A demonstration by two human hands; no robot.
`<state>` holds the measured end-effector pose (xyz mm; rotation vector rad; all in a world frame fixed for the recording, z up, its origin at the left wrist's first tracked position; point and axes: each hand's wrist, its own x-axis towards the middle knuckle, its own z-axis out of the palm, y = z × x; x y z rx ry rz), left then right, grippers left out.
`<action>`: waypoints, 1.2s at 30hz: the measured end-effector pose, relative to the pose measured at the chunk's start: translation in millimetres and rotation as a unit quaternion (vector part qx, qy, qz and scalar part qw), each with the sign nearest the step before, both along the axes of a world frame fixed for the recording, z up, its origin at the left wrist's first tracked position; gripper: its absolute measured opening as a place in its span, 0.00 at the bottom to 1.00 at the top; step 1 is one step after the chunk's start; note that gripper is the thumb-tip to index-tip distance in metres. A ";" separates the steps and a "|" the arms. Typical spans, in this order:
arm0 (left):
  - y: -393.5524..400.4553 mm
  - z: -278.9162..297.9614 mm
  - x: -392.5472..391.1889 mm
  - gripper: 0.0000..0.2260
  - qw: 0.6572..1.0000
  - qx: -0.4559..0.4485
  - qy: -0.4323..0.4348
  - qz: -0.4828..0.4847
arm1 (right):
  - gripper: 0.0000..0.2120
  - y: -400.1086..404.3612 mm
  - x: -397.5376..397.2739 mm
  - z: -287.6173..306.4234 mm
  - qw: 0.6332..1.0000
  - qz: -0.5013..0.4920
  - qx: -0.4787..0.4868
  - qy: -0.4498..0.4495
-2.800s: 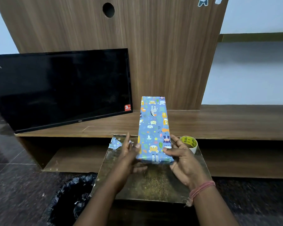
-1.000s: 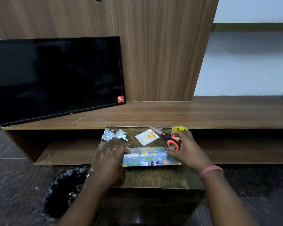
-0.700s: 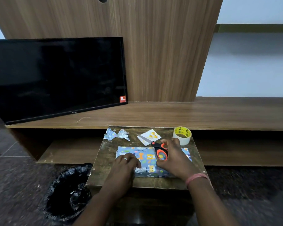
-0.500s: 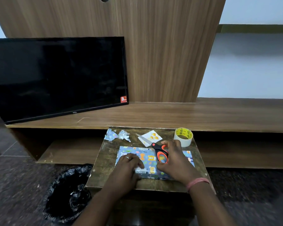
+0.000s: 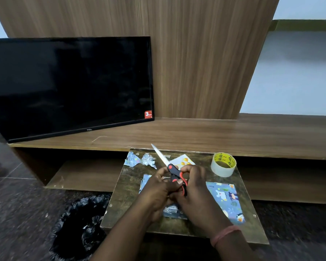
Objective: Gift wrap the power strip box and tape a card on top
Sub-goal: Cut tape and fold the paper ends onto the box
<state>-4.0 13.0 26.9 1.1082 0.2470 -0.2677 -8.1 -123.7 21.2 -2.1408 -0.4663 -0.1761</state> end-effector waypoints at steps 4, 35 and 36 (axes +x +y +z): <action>7.9 -2.7 9.5 0.16 1.000 0.000 -0.016 0.006 | 0.26 -4.2 10.5 12.8 0.998 0.032 0.025 0.052; 23.1 3.6 1.6 0.16 0.968 0.189 -0.079 -0.144 | 0.07 -0.4 37.3 37.2 0.985 -0.099 0.108 -0.087; 26.4 5.5 1.7 0.16 0.974 0.177 -0.065 -0.127 | 0.06 0.2 38.6 37.6 0.978 -0.118 0.160 -0.065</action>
